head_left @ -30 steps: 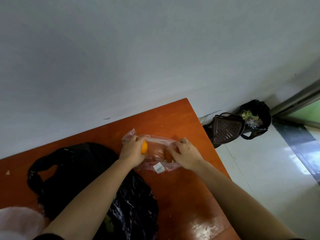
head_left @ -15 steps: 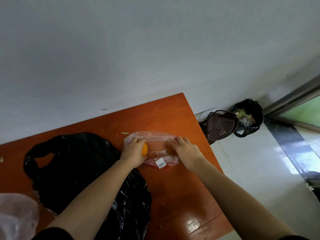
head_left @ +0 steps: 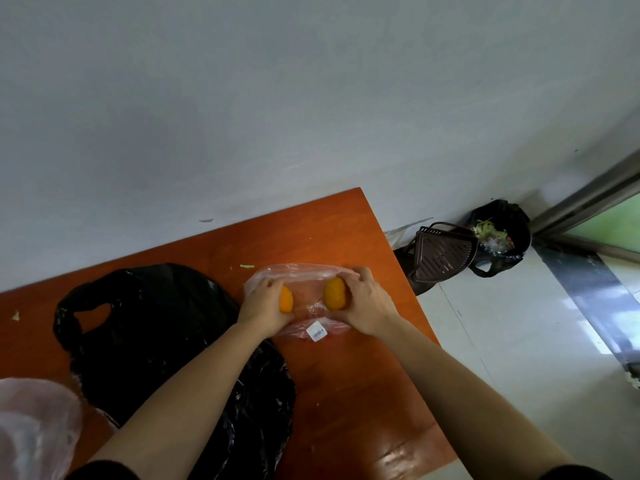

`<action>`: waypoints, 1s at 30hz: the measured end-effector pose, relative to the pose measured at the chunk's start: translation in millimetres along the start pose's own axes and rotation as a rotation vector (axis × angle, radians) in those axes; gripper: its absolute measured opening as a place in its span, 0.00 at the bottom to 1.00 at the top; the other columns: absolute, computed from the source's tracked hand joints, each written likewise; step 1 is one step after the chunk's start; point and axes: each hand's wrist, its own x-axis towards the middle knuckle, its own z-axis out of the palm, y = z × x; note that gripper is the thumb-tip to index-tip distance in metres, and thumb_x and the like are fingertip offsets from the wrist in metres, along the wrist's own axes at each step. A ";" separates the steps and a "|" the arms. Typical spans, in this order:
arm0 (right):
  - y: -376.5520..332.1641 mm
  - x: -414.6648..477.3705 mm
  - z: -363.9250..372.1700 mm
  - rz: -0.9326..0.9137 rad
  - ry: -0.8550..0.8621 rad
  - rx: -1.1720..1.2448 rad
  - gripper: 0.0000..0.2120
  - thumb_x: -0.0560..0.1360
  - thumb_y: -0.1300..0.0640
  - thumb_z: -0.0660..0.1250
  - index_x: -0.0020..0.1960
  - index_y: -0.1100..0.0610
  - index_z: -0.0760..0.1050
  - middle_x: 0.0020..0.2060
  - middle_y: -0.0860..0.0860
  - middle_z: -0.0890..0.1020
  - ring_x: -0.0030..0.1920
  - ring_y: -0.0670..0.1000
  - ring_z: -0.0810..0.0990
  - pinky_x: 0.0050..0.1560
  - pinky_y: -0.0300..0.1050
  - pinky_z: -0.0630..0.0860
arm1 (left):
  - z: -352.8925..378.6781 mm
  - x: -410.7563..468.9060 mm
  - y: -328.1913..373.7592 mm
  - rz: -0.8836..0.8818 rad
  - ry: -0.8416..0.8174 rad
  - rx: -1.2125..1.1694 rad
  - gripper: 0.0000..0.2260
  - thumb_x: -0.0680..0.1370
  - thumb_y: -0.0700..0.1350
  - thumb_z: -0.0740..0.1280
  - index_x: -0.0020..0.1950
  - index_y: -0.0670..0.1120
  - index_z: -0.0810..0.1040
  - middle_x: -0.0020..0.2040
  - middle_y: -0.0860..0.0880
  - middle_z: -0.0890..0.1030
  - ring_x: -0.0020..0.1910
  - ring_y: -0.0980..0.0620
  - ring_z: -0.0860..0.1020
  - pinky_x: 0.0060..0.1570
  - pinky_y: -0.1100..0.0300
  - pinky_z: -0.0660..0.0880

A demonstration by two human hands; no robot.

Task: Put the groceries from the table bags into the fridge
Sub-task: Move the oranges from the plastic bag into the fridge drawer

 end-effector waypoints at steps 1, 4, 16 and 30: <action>-2.3 -3.6 -4.6 -0.019 0.024 0.006 0.43 0.66 0.33 0.75 0.74 0.47 0.64 0.70 0.52 0.66 0.66 0.58 0.72 0.63 0.57 0.76 | -5.1 -3.7 2.0 -0.010 0.032 -0.047 0.38 0.69 0.53 0.78 0.75 0.53 0.66 0.73 0.47 0.69 0.72 0.43 0.68 0.67 0.48 0.70; -9.3 -10.8 -19.8 -0.067 0.114 0.048 0.42 0.66 0.31 0.73 0.74 0.46 0.64 0.62 0.51 0.69 0.63 0.55 0.72 0.62 0.55 0.74 | -26.1 -15.4 10.9 -0.054 0.154 -0.165 0.34 0.67 0.56 0.79 0.69 0.51 0.70 0.63 0.48 0.73 0.67 0.43 0.72 0.60 0.51 0.73; -56.0 -43.4 -84.5 -0.164 0.323 0.224 0.42 0.70 0.42 0.76 0.77 0.53 0.62 0.68 0.53 0.71 0.66 0.55 0.73 0.65 0.48 0.73 | -123.6 -80.9 35.9 0.109 0.431 -0.022 0.34 0.71 0.57 0.74 0.74 0.54 0.67 0.69 0.49 0.70 0.61 0.45 0.77 0.54 0.52 0.76; -39.1 -318.8 -151.3 0.152 1.092 0.063 0.38 0.77 0.44 0.69 0.78 0.39 0.50 0.70 0.48 0.61 0.65 0.55 0.71 0.64 0.53 0.75 | -143.8 -211.5 194.4 0.922 0.639 -0.233 0.28 0.75 0.55 0.72 0.73 0.51 0.67 0.69 0.48 0.70 0.59 0.44 0.77 0.51 0.52 0.76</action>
